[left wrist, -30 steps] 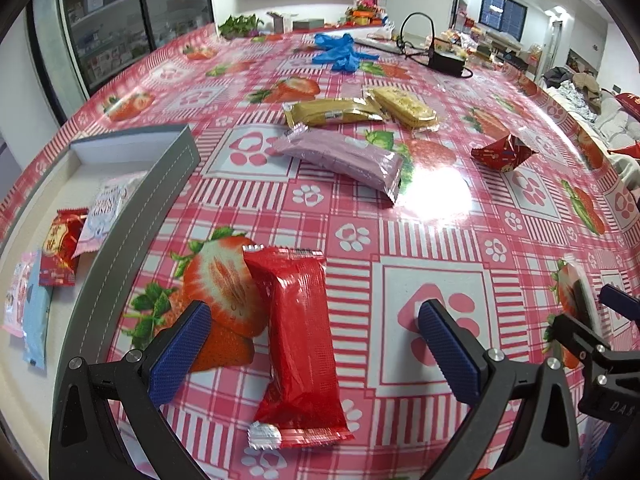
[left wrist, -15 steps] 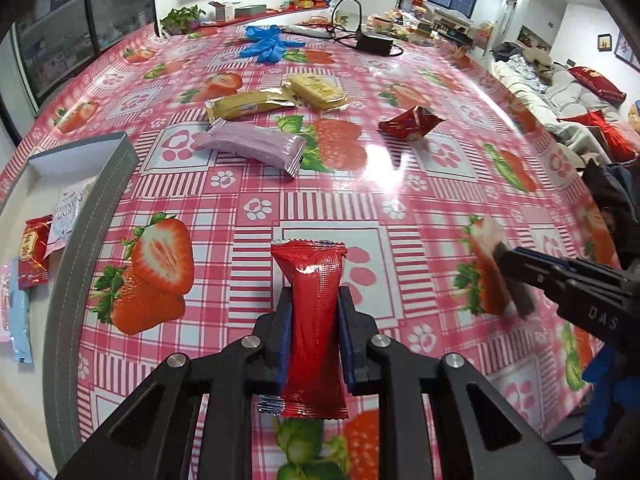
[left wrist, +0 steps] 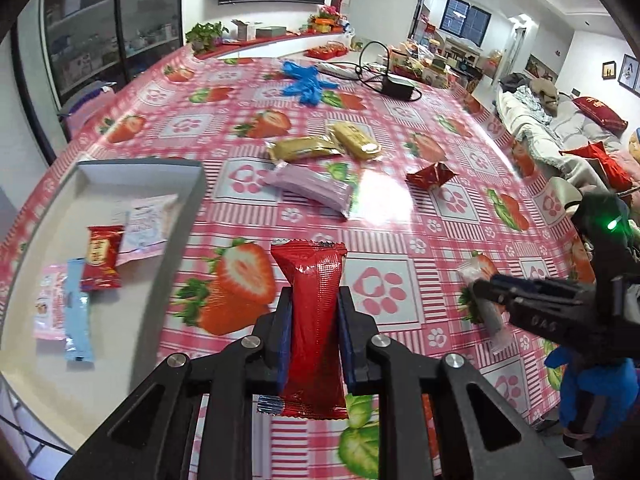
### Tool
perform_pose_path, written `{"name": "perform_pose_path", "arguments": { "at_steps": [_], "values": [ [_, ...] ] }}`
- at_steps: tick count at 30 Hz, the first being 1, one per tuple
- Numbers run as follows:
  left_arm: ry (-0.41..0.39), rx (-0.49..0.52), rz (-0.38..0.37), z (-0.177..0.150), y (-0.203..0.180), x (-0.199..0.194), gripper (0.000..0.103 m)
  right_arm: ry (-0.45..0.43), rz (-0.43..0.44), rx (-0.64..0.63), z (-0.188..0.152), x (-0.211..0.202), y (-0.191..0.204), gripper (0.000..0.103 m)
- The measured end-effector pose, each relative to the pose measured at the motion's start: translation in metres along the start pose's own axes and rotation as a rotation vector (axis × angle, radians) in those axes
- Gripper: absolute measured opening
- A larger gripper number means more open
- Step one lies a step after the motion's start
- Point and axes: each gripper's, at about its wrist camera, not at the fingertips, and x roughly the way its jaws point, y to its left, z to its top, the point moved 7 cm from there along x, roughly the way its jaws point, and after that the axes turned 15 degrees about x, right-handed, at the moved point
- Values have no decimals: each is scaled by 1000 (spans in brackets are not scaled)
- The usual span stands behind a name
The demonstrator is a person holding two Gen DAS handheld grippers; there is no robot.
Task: Organize snacks
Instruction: 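Carry both snacks over the white box and open both tools to drop them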
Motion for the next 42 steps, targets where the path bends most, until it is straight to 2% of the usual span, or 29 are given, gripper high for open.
{"name": "perform_pose_path", "arguments": {
  "at_steps": [5, 8, 9, 10, 11, 15, 20, 24, 29, 36, 42],
  "values": [
    [-9, -2, 1, -1, 3, -5, 22, -3, -24, -20, -8, 3, -4, 37],
    [-17, -4, -1, 0, 5, -9, 22, -12, -68, -63, -12, 4, 1, 37],
    [-19, -6, 1, -1, 8, -11, 22, -16, -87, -81, -13, 5, 3, 31],
    [-20, -7, 5, 0, 10, -13, 22, -17, -90, -89, -14, 4, 5, 20],
    [-22, -7, 11, -1, 13, -15, 22, -9, -75, -88, -15, 5, 9, 16],
    [-36, -22, 59, -3, 41, -29, 22, 5, 21, -64, -11, -2, 30, 16],
    [-59, -71, 154, -4, 96, -49, 22, 2, 143, -128, 2, -18, 92, 16],
    [-63, -133, 220, -16, 145, -61, 22, 17, 230, -199, 6, -23, 157, 16],
    [-27, -205, 253, -42, 184, -57, 22, 70, 309, -296, -2, -14, 238, 16],
    [35, -261, 256, -72, 207, -34, 22, 147, 330, -402, -29, 15, 313, 16],
    [71, -285, 243, -87, 215, -20, 22, 202, 319, -411, -36, 37, 332, 16]
  ]
}}
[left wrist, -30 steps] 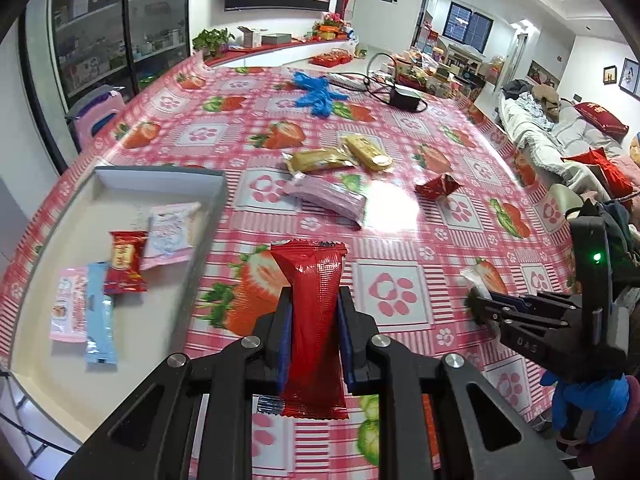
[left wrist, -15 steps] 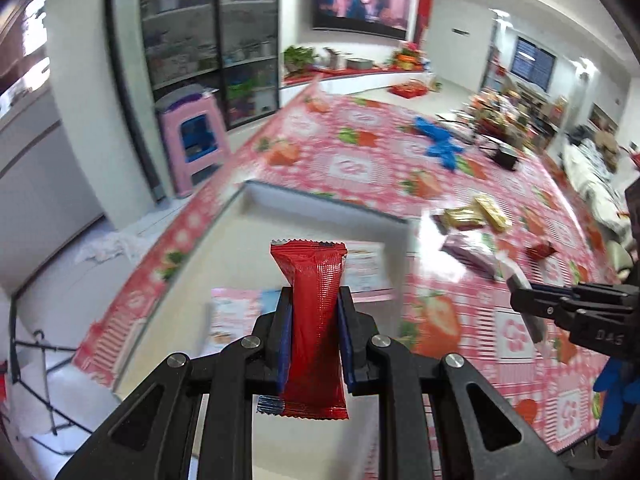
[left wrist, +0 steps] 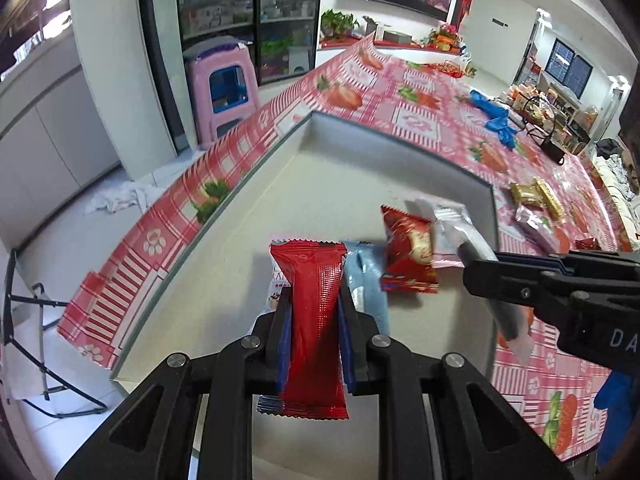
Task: Organize snacks
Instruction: 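Carry both snacks over the white box and open both tools to drop them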
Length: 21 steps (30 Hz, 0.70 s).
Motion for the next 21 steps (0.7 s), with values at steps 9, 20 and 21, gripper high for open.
{"name": "perform_pose_path", "arguments": {
  "at_steps": [9, 20, 21],
  "values": [
    [30, 3, 23, -4, -3, 7, 62, 27, -18, 13, -1, 6, -6, 17],
    [44, 21, 39, 11, -20, -10, 81, -43, -22, 80, 2, -26, -38, 87],
    [39, 25, 27, 15, -25, -15, 81, -50, -29, 95, 2, -31, -48, 93]
  ]
}}
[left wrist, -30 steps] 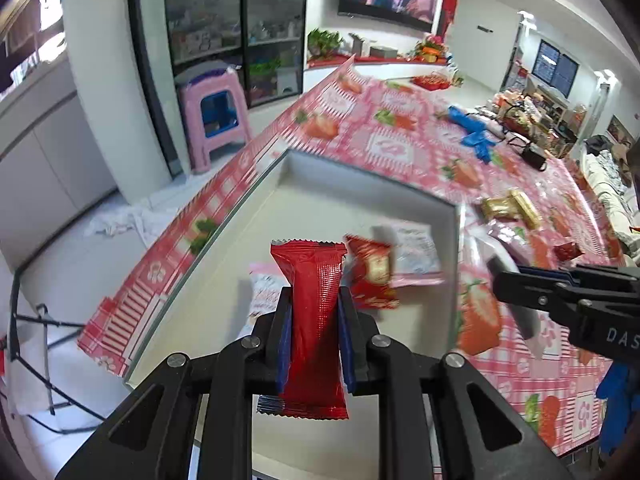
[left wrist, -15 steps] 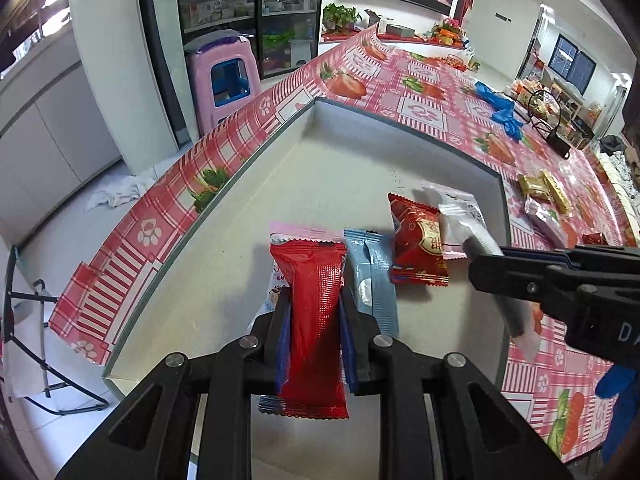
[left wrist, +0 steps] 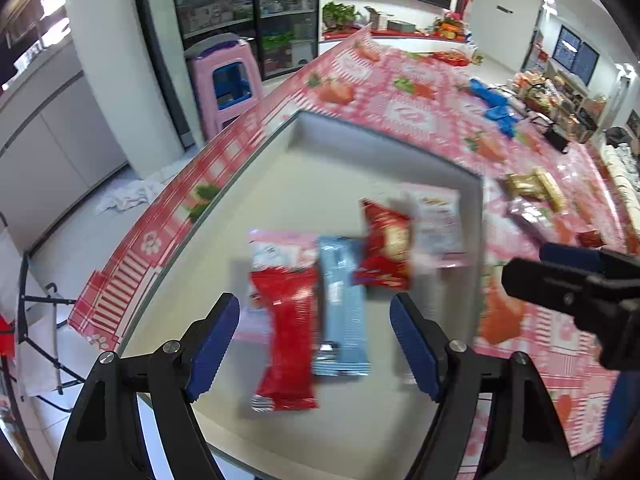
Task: Organize snacks
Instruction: 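Carry both snacks over the white box and open both tools to drop them, then move the left tool over the pink bar while the right tool reaches the red crinkled wrapper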
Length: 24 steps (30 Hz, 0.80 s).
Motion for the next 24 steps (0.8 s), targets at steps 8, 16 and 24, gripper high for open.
{"name": "perform_pose_path", "arguments": {
  "at_steps": [8, 16, 24],
  "values": [
    [-63, 111, -93, 58, -61, -45, 81, -90, -35, 190, 20, -56, -98, 103],
    [-61, 260, -151, 104, -153, -29, 84, -211, -142, 440, 39, -117, -222, 103],
    [158, 77, -231, 102, -207, 67, 84, -195, -228, 579, 29, -94, -292, 103]
  ]
}}
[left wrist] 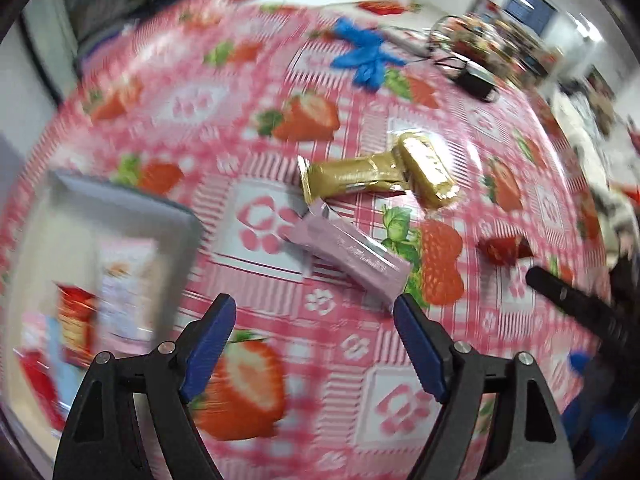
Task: Organize snacks
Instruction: 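Move the left tool over the pink bar while the right tool reaches the red crinkled wrapper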
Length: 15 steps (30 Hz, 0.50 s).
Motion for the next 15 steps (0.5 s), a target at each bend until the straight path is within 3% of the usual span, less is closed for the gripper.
{"name": "perform_pose_path", "arguments": {
  "at_steps": [9, 14, 15],
  "values": [
    [46, -248, 41, 6, 14, 37, 85, -76, -33, 33, 23, 34, 2, 103],
    [21, -233, 117, 15, 9, 41, 87, -129, -93, -68, 26, 47, 15, 102],
    [16, -222, 132, 15, 8, 42, 88, -144, -111, -92, 25, 48, 17, 92]
  ]
}}
